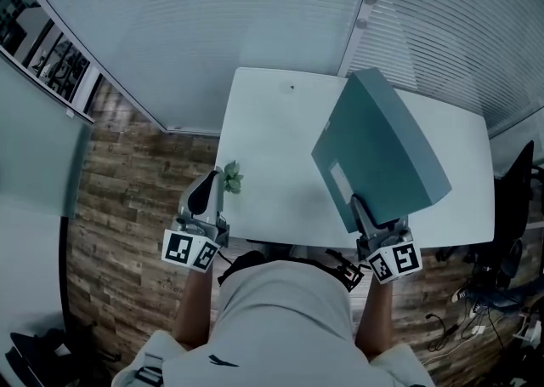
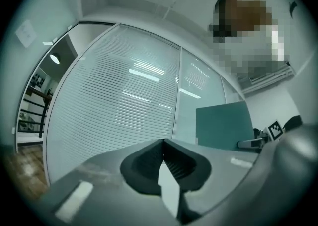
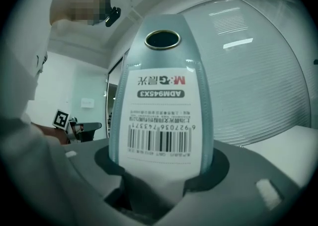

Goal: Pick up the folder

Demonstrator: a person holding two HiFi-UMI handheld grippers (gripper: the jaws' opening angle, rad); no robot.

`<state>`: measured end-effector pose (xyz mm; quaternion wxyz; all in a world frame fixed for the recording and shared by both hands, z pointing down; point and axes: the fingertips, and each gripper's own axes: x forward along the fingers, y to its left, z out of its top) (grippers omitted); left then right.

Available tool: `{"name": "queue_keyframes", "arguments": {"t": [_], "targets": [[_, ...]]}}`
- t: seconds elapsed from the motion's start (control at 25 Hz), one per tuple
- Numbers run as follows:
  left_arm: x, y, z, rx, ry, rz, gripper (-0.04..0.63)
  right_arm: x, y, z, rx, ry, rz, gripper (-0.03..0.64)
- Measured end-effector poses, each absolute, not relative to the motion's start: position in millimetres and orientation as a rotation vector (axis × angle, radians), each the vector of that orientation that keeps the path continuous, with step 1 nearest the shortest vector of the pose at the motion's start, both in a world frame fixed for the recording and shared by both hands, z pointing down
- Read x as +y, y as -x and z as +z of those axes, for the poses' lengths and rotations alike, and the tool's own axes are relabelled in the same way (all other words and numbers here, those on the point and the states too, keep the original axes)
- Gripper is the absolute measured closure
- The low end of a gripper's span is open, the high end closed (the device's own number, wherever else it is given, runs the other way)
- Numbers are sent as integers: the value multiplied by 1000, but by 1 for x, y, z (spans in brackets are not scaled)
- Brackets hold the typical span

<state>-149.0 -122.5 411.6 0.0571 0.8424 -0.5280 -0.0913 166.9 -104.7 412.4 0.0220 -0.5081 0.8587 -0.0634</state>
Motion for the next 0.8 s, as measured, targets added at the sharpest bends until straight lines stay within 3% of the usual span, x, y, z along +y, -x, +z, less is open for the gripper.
{"name": "queue_keyframes", "arguments": {"t": [0.8], "targets": [[-135,145,416,-1572,-2577,-190,594,-106,-159,407,2602,1591,-220,324]]}}
